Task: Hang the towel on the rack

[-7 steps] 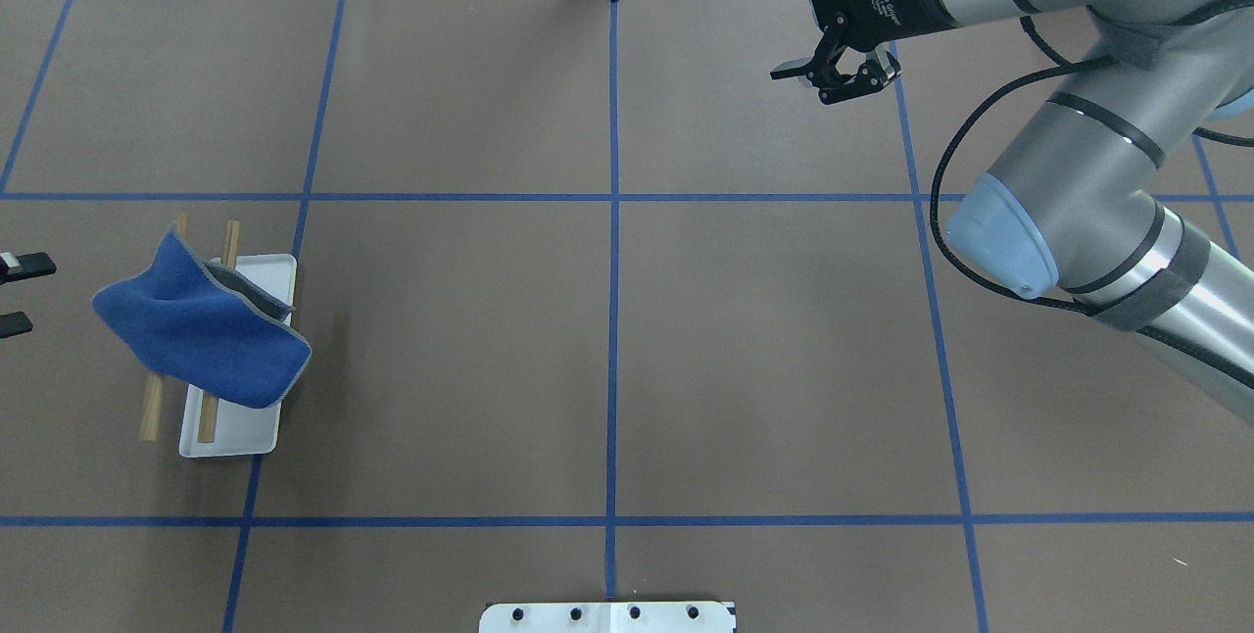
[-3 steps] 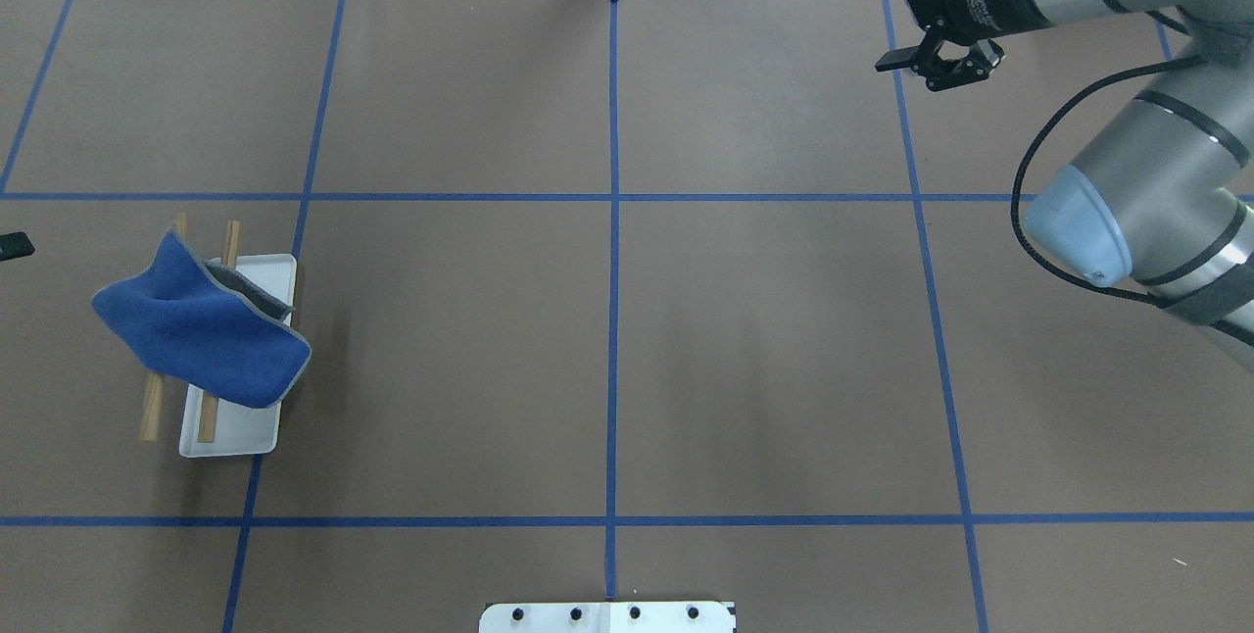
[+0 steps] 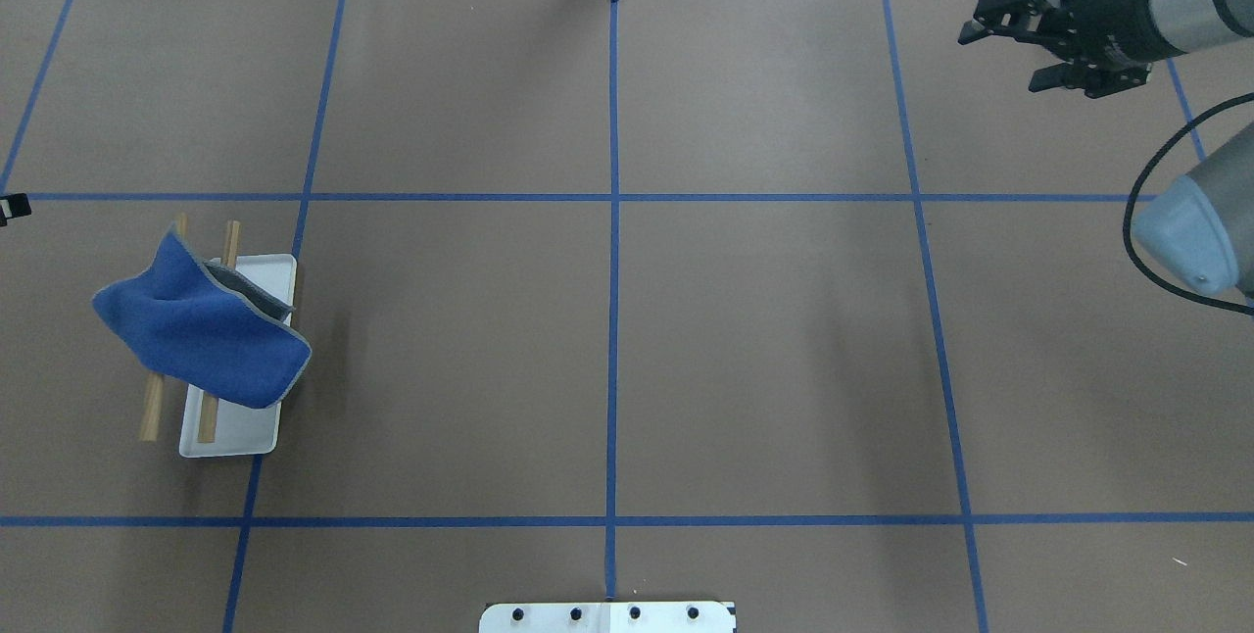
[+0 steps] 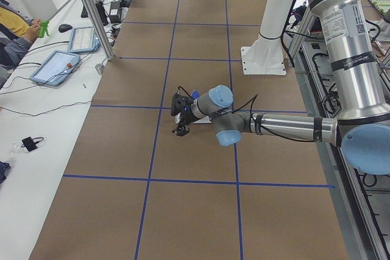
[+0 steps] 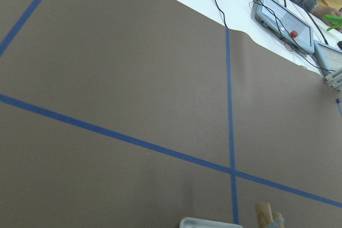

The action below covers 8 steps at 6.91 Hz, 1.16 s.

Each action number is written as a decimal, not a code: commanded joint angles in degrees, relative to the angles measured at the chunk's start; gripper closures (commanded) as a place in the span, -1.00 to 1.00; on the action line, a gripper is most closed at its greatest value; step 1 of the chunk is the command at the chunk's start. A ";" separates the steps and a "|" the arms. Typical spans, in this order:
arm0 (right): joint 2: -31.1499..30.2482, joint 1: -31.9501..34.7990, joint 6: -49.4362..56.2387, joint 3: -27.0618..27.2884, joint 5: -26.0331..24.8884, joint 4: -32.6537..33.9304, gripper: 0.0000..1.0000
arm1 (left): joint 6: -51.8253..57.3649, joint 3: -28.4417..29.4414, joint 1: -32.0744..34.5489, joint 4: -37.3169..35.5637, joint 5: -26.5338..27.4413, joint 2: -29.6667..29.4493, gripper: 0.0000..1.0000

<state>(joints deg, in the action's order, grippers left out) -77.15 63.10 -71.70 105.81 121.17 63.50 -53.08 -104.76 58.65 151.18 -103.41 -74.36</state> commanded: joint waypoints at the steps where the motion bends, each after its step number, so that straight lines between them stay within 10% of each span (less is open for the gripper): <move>1: -8.16 2.37 22.47 -0.86 0.73 1.37 -1.00 | 12.01 -0.09 4.07 -15.39 -6.22 -4.97 -0.96; 4: -15.21 7.19 40.26 -3.05 4.31 3.46 -1.00 | 31.39 0.09 14.81 -38.64 -21.65 -10.10 -0.96; 8: -14.61 15.99 67.96 -7.20 11.01 18.38 -1.00 | 41.79 4.91 15.97 -41.49 -28.69 -5.62 -0.96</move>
<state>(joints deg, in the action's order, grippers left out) -92.06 77.07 -10.99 98.94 131.44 76.89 -15.05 -101.45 74.45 110.00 -131.28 -81.12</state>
